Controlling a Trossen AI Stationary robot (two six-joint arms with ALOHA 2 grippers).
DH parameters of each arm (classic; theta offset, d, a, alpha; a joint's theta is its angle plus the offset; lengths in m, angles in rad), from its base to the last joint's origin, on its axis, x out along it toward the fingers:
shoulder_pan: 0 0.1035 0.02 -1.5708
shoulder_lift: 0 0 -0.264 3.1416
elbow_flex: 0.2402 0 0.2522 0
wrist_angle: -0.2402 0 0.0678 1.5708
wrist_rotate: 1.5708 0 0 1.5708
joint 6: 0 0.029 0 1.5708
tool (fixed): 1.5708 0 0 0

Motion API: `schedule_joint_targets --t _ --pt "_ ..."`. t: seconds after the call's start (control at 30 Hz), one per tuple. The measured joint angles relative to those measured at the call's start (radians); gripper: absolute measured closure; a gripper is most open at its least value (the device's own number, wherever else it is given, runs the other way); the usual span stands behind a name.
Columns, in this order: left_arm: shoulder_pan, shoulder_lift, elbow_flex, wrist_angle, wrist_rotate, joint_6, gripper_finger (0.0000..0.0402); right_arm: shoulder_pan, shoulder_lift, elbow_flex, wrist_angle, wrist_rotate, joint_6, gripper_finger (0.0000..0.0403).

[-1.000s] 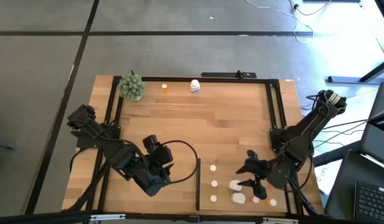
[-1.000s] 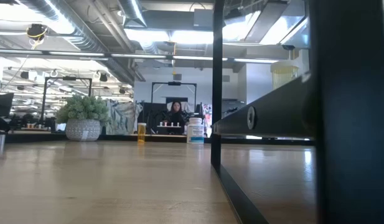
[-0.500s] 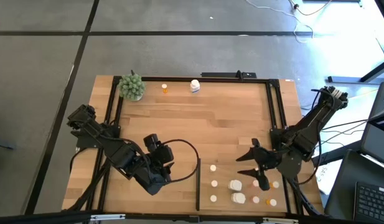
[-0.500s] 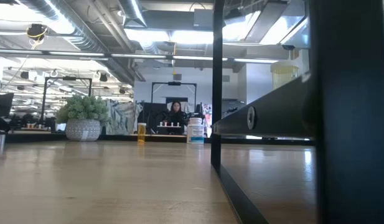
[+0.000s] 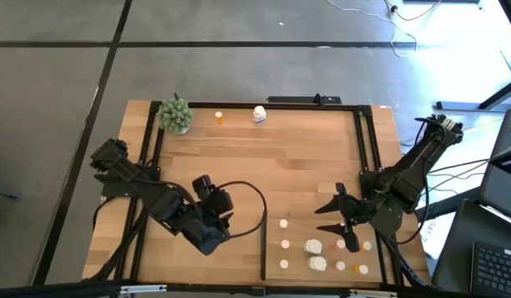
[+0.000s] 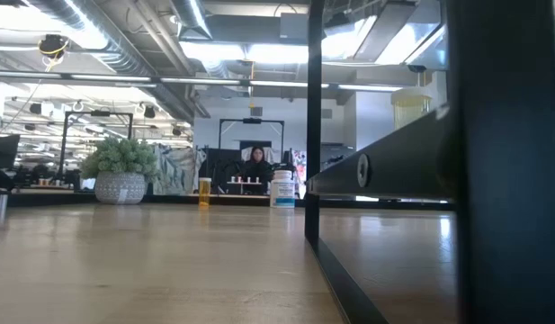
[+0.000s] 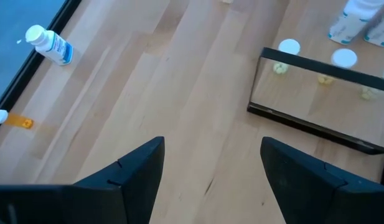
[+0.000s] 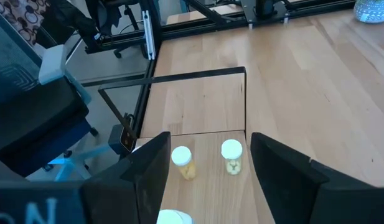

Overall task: Pick and place medicine bottles onto shelf by color
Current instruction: Put the supplement bottle on the shelf aligned with the other supplement bottle

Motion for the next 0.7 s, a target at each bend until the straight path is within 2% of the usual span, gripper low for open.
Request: schedule_joint_targets --t 0.3,0.43,0.57,0.7 --pt "0.078 0.000 0.000 -0.053 0.000 -0.002 0.0141 0.000 0.000 0.000 0.000 0.000 0.000 0.0179" --pt "0.135 0.000 0.000 -0.078 0.031 0.000 0.0141 0.000 0.000 0.000 0.000 0.004 0.000 0.0179" --pt "0.215 0.000 0.000 -0.093 0.035 0.007 0.0141 0.000 0.000 0.000 0.001 0.064 0.000 0.0179" --pt "0.317 0.000 0.000 -0.090 0.082 0.056 0.0141 -0.001 0.000 0.000 -0.006 0.114 -0.001 0.0179"
